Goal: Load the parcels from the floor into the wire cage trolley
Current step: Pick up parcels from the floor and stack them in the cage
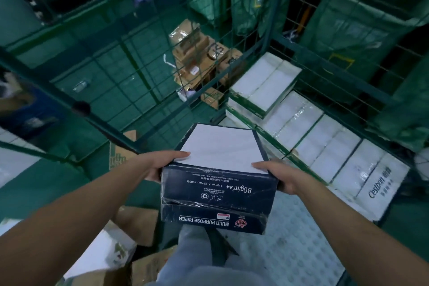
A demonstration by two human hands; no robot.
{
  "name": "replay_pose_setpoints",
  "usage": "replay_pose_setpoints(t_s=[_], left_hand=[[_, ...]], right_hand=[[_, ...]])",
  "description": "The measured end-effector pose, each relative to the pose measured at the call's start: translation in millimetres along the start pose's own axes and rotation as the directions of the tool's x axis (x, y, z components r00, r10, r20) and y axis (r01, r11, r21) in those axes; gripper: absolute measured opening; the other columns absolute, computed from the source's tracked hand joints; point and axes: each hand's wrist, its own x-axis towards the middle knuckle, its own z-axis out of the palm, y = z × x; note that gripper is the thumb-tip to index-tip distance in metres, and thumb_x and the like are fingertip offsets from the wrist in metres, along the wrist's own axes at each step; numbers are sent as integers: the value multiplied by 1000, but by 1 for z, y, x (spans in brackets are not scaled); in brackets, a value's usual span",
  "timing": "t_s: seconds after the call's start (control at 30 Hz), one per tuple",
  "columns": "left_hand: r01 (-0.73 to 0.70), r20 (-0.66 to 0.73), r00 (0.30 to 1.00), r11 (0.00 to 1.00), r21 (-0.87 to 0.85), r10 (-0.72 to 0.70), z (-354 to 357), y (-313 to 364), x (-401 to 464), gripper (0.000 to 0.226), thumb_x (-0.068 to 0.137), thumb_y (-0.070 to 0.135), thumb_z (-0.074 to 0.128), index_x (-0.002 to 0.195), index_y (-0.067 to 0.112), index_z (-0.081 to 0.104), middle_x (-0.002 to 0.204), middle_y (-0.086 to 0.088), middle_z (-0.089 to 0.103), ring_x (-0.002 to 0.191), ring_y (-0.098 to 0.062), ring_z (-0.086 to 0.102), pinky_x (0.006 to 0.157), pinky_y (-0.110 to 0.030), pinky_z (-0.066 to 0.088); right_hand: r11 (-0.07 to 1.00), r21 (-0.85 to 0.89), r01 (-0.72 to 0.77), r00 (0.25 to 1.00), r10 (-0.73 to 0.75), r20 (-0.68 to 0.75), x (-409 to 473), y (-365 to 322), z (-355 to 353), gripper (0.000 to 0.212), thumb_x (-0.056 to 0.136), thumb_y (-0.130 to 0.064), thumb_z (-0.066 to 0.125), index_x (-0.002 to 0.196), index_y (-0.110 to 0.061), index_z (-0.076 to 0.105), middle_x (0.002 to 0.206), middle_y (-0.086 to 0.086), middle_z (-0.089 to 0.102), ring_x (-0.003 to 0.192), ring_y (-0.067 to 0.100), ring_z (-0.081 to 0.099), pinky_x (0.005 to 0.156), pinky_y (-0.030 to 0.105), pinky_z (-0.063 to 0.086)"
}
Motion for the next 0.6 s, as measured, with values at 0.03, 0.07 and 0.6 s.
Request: replay_pose_setpoints(t_s=[0.03,0.07,0.6], left_hand=[[3,-9,1000,1000,28,-3,-5,7,8,57,92,50,69,133,13,58,114,-12,76,108,-31,72,102,-51,52],[8,-19,1000,998,54,-7,-8,13,16,56,92,49,70,134,14,57,115,-12,76,107,-32,72,100,-52,53],[179,-11,983,946,269,-183,-94,94,251,87,95,27,73,161,36,17,170,-9,9,151,-49,17,84,-69,55]], right_hand=[[1000,21,-11,1000,12,-15,10,3,1,98,77,-36,87,156,-13,32,117,16,74,98,35,75,66,37,62],[999,35,-26,999,27,-27,18,7,2,109,70,-39,90,157,-15,30,118,16,74,99,35,75,68,40,62],[928,314,-200,968,237,-86,197,23,46,96,83,-49,80,152,-59,14,155,-7,42,133,31,49,94,63,53]])
